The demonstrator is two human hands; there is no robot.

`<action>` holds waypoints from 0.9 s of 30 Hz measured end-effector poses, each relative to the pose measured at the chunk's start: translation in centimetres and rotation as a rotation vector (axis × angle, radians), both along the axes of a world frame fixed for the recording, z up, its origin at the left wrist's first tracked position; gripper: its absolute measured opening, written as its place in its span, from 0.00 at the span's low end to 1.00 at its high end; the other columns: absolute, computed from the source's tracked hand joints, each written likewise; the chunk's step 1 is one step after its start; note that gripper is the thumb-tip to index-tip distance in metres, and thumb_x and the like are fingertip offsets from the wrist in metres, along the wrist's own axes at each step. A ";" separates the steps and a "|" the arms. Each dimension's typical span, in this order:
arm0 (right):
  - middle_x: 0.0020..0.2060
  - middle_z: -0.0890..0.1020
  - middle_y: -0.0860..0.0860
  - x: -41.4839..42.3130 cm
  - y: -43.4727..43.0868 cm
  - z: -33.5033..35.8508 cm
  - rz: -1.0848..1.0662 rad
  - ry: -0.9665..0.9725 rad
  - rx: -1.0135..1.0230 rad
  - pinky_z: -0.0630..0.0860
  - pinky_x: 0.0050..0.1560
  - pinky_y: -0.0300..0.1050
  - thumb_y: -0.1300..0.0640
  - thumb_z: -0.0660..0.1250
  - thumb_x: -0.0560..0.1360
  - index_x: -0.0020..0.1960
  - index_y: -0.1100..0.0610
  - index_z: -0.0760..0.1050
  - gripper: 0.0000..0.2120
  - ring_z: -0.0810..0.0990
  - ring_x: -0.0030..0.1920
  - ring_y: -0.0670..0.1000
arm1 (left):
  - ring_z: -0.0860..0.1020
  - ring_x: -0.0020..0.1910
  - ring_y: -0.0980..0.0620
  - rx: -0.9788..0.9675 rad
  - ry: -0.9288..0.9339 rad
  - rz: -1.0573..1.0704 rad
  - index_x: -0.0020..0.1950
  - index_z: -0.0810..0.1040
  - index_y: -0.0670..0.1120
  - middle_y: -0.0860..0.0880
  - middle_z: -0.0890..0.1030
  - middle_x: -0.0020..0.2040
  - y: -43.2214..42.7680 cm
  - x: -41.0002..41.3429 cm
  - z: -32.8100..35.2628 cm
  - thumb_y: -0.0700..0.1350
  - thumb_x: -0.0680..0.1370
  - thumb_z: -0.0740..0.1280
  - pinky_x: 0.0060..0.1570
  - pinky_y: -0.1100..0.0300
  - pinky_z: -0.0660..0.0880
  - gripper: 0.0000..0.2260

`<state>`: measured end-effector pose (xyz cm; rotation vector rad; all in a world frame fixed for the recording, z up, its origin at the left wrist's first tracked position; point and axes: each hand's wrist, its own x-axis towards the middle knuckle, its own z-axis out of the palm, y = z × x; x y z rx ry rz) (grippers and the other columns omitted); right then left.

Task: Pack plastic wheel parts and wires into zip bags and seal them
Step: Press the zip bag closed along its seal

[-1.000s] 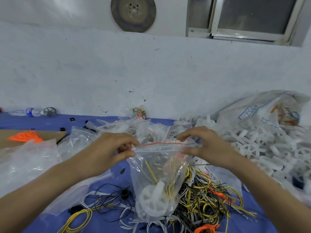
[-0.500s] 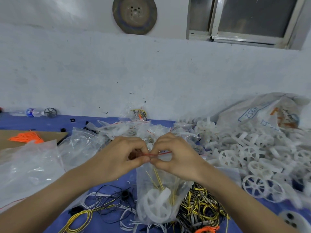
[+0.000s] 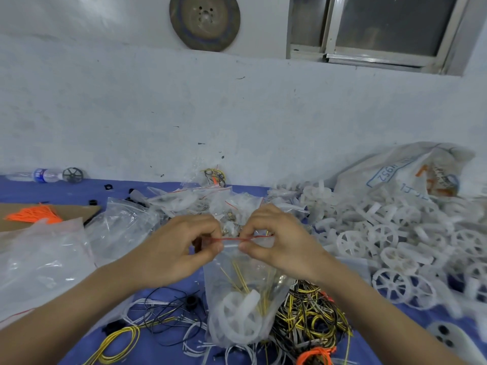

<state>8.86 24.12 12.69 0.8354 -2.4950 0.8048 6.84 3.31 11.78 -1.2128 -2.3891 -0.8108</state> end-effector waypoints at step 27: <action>0.39 0.78 0.45 0.9 1.9 -0.1 -0.047 0.032 0.185 0.69 0.54 0.49 0.54 0.70 0.73 0.42 0.54 0.78 0.04 0.72 0.48 0.48 | 0.69 0.35 0.59 -0.265 0.080 -0.032 0.37 0.69 0.52 0.57 0.69 0.33 3.0 -0.3 1.0 0.44 0.73 0.66 0.37 0.63 0.66 0.08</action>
